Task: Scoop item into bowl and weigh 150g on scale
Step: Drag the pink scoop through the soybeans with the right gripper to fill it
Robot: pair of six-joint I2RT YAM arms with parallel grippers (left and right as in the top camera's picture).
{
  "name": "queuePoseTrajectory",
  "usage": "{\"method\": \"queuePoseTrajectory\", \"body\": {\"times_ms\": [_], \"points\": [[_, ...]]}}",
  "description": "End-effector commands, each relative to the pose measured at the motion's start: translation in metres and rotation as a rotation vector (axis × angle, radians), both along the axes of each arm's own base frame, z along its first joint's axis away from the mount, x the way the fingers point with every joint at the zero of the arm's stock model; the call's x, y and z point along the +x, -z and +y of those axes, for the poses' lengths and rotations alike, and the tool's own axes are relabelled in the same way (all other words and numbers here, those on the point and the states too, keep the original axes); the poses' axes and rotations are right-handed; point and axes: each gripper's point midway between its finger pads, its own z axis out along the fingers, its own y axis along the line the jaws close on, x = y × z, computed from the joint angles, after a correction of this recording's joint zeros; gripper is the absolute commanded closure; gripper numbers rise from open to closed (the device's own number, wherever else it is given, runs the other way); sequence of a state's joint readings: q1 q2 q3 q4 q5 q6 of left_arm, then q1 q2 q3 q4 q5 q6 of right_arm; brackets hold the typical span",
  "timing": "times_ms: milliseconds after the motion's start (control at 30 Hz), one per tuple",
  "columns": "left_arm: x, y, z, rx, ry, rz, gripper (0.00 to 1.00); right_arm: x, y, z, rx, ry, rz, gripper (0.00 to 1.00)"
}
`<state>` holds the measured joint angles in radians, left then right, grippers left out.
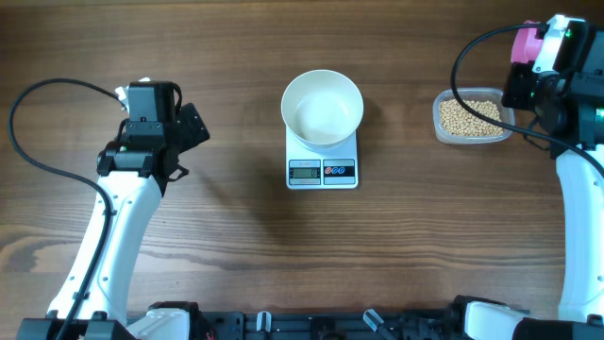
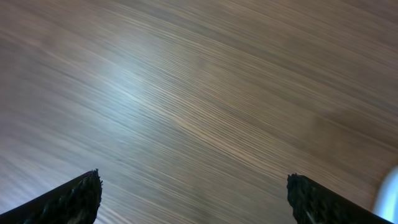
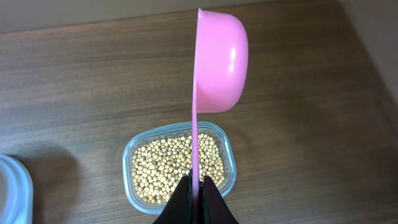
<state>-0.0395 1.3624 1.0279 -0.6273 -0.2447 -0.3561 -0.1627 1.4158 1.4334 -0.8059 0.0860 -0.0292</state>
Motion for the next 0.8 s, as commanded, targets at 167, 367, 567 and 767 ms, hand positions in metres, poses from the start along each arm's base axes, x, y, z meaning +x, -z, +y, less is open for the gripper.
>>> {"method": "queuePoseTrajectory", "body": {"times_ms": [167,367,567,767], "points": [[-0.003,-0.009,-0.098,-0.463,0.338,0.008,0.0,-0.013,0.012,0.009,-0.083,-0.172,0.115,0.96],[-0.005,-0.009,-0.101,-0.484,0.35,0.017,0.0,-0.027,0.024,0.03,-0.002,-0.268,0.175,0.96],[-0.006,-0.008,-0.102,-0.484,0.349,0.022,0.0,-0.023,0.036,0.05,0.021,-0.446,0.198,0.96],[-0.006,-0.008,-0.102,-0.484,0.349,0.021,0.0,-0.024,0.062,0.029,-0.062,-0.401,0.316,0.96]]}}
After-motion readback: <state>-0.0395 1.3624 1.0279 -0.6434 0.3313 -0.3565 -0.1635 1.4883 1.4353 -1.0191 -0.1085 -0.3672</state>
